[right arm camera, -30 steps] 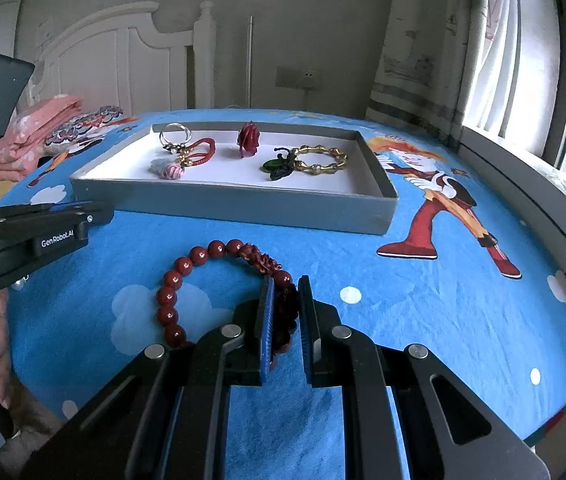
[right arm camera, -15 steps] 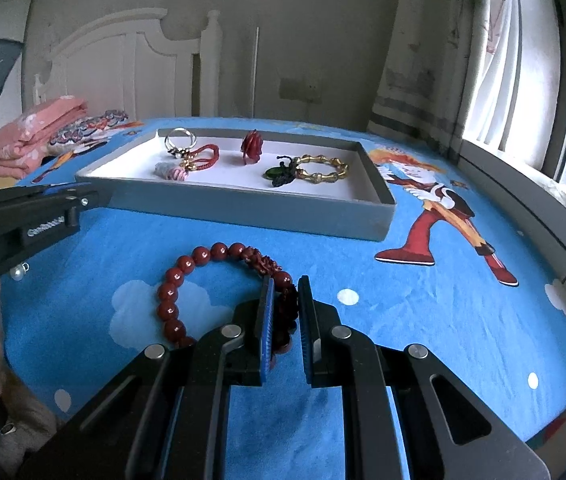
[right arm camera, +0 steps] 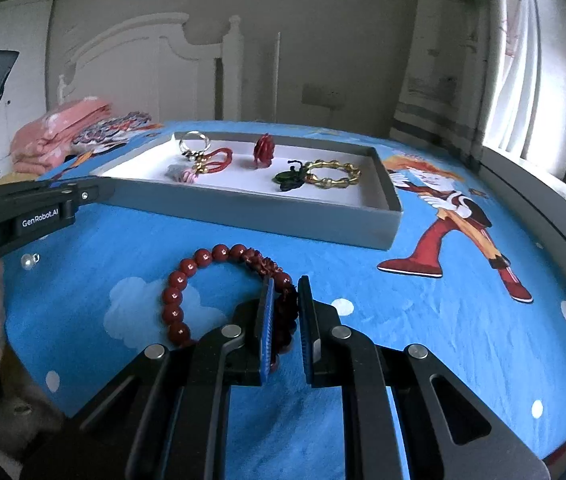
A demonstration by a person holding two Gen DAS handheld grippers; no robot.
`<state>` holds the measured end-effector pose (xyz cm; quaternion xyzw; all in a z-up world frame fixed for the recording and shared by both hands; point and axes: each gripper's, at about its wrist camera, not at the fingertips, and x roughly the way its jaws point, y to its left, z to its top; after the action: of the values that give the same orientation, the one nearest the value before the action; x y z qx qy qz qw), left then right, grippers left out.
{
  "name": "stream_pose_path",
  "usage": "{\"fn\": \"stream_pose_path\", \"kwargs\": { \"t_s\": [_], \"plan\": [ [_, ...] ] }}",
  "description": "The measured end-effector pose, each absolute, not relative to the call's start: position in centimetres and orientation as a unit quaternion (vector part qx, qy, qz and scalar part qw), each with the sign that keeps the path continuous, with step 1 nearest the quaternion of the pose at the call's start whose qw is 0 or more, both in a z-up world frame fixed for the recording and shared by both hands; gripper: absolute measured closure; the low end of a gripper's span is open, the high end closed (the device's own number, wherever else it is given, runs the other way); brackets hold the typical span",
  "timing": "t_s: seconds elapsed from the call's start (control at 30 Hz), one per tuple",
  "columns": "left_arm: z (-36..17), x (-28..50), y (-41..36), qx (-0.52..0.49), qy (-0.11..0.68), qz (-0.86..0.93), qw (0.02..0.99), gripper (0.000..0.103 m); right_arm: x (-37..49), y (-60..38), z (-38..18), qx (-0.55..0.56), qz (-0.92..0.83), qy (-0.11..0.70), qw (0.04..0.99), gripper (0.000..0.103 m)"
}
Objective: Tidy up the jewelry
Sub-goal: 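Lift the red bead bracelet with the right tool while the left tool holds the pearl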
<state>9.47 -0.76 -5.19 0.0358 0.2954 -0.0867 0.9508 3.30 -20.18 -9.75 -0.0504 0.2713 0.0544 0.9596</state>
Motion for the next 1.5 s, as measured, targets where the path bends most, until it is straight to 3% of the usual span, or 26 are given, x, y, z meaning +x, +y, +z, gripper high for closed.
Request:
{"fn": "stream_pose_path", "kwargs": {
  "t_s": [0.9,1.5],
  "plan": [
    [-5.4,8.5,-0.9,0.041,0.277,-0.102,0.955,0.085,3.6,-20.9,-9.7,-0.04,0.07,0.274,0.958,0.091],
    [-5.3,6.6,-0.3,0.041,0.266,-0.093,0.959,0.085,1.9,-21.3,-8.0,-0.039,0.04,0.212,0.976,0.092]
  ]
}}
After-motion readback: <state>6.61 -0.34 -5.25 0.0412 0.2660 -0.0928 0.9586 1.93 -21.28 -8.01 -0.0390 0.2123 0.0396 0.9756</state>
